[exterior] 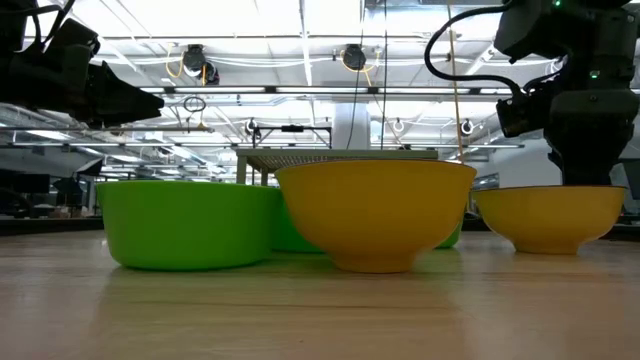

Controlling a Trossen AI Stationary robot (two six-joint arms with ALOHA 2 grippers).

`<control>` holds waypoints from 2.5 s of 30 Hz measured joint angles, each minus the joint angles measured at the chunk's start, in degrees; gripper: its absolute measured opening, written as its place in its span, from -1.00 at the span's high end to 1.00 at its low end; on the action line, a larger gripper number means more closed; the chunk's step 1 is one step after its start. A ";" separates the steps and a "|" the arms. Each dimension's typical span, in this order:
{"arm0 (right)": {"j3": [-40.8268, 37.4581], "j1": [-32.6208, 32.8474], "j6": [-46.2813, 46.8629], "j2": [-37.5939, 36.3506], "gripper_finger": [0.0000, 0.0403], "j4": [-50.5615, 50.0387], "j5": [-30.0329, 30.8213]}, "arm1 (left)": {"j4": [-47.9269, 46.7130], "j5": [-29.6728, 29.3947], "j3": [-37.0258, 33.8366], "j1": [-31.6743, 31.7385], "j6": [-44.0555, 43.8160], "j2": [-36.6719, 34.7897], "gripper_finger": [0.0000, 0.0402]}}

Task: Pick & Place Mini bowls
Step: Put the top right white patterned bowl on the shelf

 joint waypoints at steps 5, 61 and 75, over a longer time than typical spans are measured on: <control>0.00 0.00 -1.39 0.00 0.65 0.00 0.09 | 0.00 0.00 0.00 -0.01 0.00 0.00 -0.18; -0.04 2.00 -66.32 -2.31 0.99 52.29 -15.25 | 0.24 0.00 0.00 -0.01 0.00 -0.01 -0.18; 0.02 2.01 -93.93 10.20 0.99 85.56 25.21 | 11.91 2.66 0.00 0.07 -8.48 0.11 -0.18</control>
